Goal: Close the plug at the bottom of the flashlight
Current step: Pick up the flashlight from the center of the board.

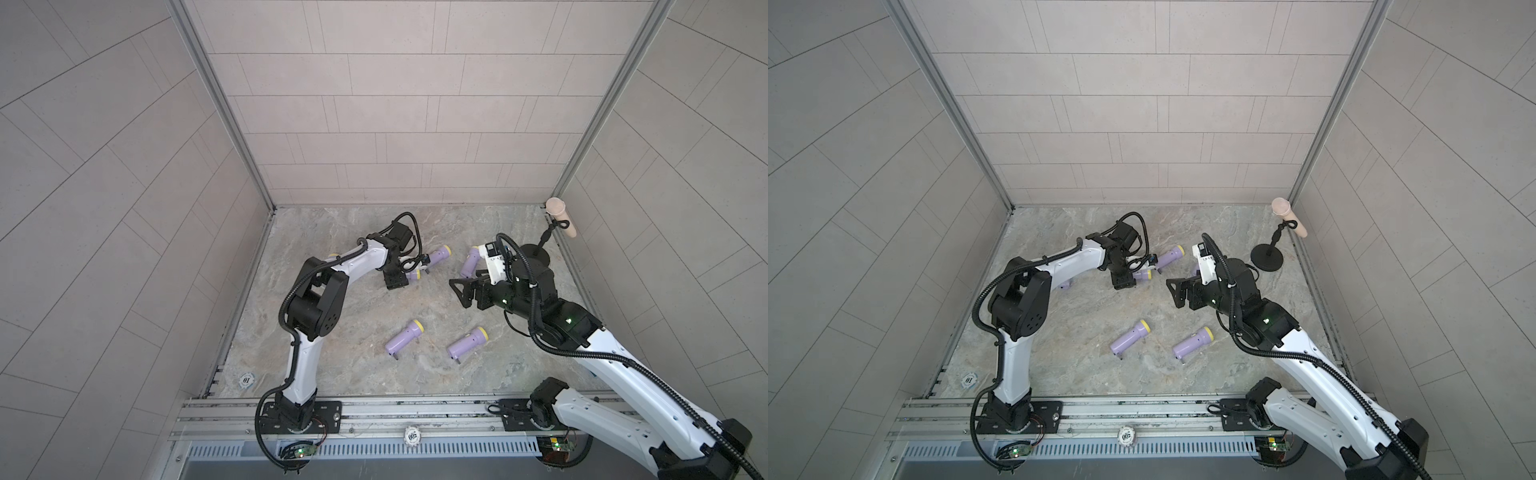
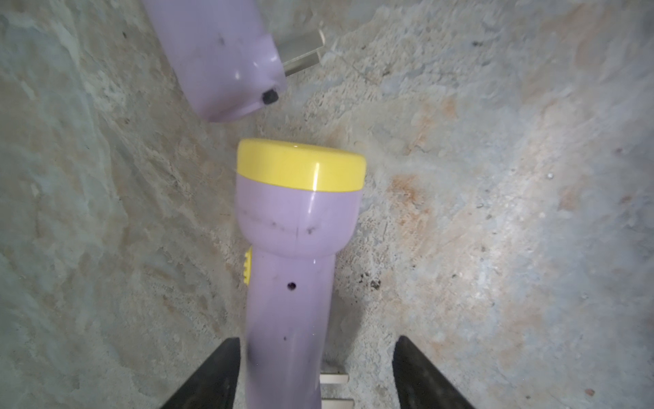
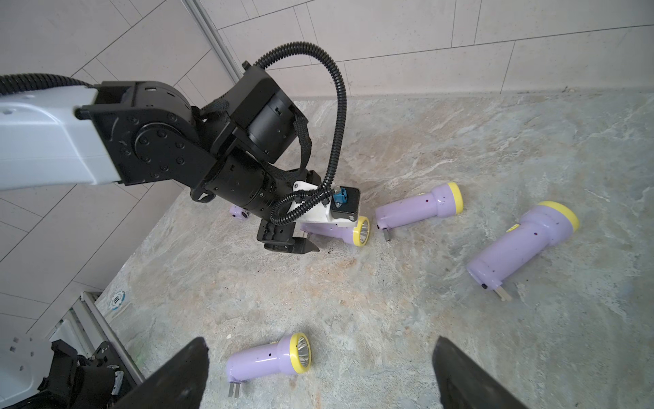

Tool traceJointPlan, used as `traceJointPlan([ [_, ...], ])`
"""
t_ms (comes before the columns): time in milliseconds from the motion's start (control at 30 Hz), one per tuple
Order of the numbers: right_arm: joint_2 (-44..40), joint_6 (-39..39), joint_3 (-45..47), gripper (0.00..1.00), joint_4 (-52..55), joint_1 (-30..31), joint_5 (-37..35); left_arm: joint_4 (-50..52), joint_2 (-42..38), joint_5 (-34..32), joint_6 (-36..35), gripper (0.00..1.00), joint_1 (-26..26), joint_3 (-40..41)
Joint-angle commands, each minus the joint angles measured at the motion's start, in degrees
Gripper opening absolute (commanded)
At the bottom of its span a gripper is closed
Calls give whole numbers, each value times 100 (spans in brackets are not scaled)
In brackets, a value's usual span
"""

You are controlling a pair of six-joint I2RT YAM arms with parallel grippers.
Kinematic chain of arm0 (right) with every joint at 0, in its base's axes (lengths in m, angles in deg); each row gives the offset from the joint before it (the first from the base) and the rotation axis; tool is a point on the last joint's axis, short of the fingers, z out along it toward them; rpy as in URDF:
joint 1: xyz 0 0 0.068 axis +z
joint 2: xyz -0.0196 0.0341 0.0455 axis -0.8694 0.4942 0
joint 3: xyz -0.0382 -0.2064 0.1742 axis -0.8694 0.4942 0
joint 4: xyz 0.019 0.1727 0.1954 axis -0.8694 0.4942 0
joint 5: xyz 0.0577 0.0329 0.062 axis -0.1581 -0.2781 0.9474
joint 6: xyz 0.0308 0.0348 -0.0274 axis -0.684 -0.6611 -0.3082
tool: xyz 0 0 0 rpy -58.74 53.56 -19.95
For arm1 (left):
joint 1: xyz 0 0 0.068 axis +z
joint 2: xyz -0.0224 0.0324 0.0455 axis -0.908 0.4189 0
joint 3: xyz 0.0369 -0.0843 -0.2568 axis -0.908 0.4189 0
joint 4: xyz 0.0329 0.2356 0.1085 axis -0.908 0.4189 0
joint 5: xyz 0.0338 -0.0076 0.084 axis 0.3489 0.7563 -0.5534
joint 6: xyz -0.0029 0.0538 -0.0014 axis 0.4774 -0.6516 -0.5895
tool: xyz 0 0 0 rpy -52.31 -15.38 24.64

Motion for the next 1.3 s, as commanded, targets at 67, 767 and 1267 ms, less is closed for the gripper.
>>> traceJointPlan([
  [67, 91, 54, 39, 100, -165, 31, 15, -26, 160, 78, -157, 72, 50, -124],
  [767, 194, 74, -2, 100, -149, 17, 181, -20, 366, 205, -58, 63, 76, -258],
  [1267, 228, 69, 12, 100, -167, 20, 216, -127, 363, -158, -147, 59, 154, -197],
])
